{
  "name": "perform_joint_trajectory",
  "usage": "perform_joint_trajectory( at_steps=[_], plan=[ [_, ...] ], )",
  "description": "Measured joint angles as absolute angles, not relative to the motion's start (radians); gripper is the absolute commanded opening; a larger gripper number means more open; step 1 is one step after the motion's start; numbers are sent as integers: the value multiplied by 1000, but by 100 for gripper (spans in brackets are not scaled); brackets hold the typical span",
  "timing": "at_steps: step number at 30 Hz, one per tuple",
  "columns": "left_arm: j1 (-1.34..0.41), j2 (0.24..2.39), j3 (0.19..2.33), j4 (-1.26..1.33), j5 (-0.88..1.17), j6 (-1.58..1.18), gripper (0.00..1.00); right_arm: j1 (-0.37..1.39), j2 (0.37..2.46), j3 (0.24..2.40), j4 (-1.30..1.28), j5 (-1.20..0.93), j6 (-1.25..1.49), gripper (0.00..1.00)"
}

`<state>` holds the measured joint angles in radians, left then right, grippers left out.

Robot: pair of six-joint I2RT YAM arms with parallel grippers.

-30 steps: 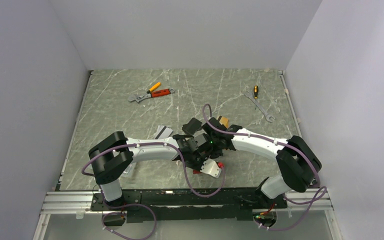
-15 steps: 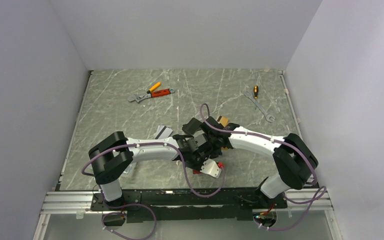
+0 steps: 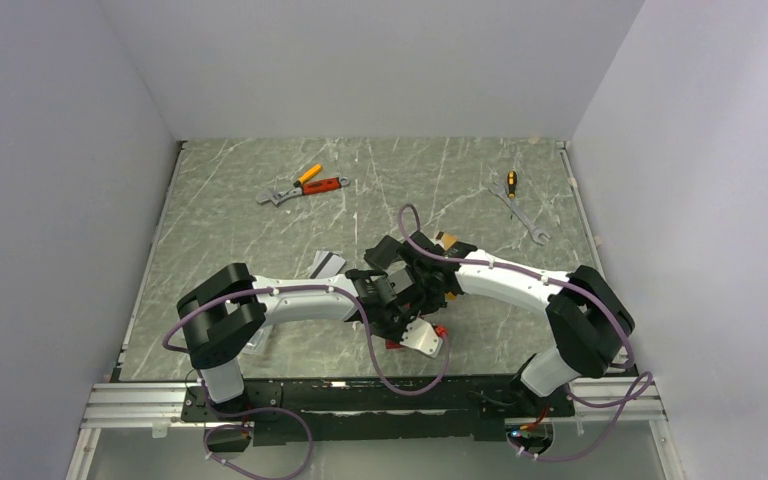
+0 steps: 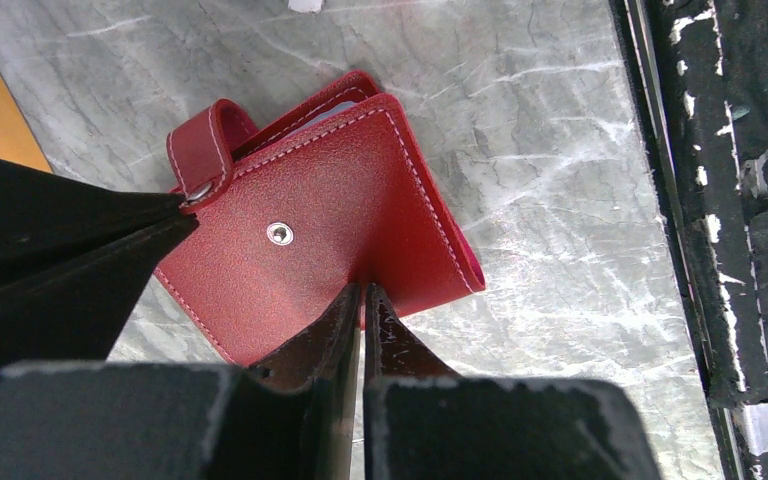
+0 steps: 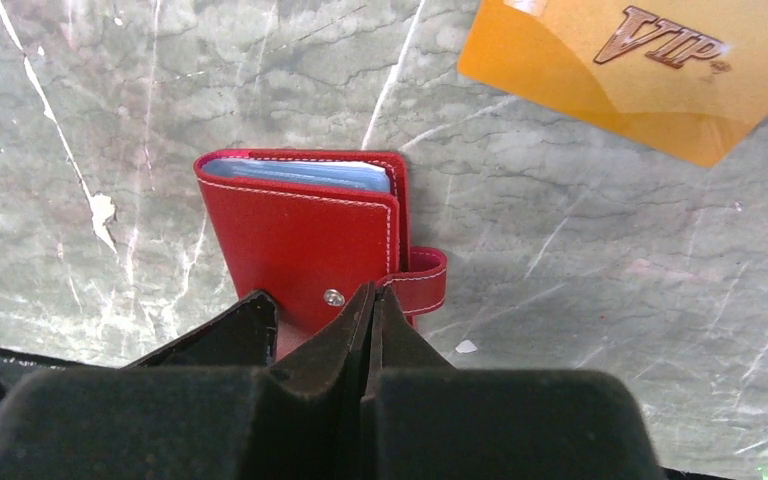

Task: Put the credit cards into the card holder
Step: Close the card holder at the center of the board.

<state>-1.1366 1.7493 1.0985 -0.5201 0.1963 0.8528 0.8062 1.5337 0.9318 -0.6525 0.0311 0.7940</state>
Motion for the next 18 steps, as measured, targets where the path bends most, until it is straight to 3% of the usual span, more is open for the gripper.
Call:
perform_joint_trajectory(
  at_steps=[18],
  plan=[
    [-1138,1749,1097,-520,194,853,9,807,1531,902,-571,-16,857,0]
  ],
)
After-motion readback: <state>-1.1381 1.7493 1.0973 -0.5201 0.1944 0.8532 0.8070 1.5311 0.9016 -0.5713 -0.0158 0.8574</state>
